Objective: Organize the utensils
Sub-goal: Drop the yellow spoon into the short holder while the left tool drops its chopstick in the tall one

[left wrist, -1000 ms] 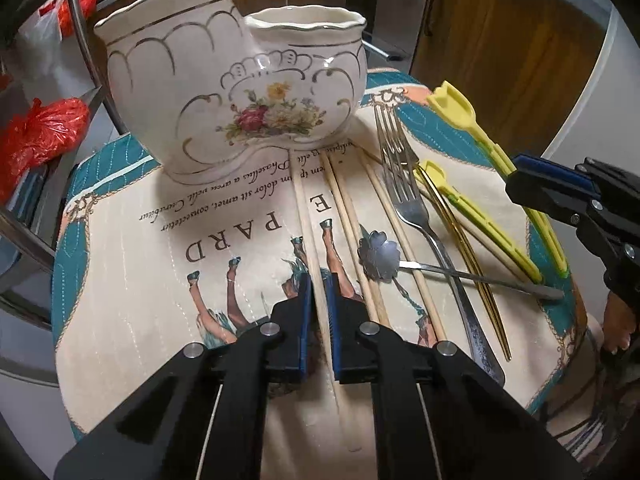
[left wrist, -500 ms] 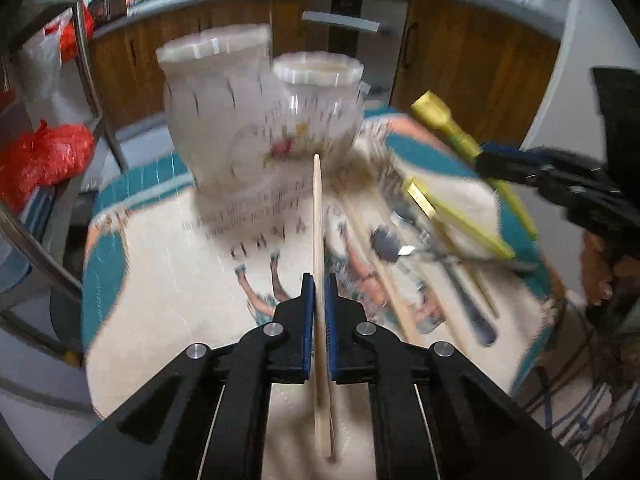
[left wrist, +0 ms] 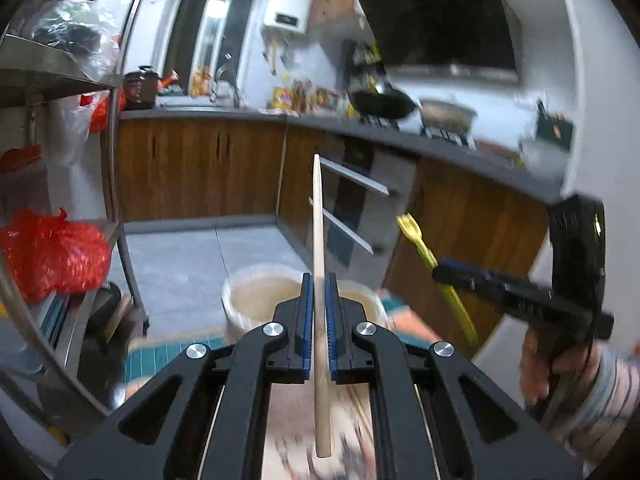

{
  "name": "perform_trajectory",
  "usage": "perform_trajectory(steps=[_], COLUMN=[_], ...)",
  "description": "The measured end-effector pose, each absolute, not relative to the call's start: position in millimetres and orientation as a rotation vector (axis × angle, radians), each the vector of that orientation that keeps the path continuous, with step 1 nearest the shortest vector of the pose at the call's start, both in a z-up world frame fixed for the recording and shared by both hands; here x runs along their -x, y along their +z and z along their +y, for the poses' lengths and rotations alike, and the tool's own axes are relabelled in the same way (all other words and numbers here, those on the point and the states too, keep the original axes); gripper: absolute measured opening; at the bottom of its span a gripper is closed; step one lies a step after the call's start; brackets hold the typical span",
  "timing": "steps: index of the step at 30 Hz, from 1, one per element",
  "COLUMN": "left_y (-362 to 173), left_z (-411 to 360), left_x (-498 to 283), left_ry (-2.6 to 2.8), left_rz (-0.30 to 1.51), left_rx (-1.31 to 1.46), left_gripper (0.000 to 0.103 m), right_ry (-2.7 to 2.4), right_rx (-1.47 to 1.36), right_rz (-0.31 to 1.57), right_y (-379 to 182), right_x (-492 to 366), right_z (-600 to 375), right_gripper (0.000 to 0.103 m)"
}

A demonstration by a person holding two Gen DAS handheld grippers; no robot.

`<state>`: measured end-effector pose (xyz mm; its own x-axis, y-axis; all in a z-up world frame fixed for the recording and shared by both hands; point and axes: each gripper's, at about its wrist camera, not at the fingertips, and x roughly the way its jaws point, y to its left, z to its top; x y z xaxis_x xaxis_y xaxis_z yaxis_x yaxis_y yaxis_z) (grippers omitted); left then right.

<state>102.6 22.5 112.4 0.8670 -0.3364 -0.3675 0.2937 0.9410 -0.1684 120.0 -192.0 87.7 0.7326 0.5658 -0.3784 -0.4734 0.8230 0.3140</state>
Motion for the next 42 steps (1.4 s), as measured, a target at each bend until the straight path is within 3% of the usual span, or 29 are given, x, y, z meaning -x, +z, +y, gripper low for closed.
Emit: perform_trajectory(steps=[13,28,42], left_y=[106,60,59], left_z=[27,15,26], left_x=[-195,-173,-143], left_ry=[-0.275,-0.221,-0.214], left_rz=[0.366,0.347,0.385], left_rx=[0.234,0.096,0.075], left_gripper=[0.006,0.006,0.006], right_ry=[0.595,0.486,0.529], right_rx=[-0.448,-0.234,-0.148], right_rz=[0.483,0.446,0.51], right_y=[66,35,30], right_x=[-196,-189,-166], right_z=[-167,-147,-144], right_gripper=[0.011,0.011,0.011])
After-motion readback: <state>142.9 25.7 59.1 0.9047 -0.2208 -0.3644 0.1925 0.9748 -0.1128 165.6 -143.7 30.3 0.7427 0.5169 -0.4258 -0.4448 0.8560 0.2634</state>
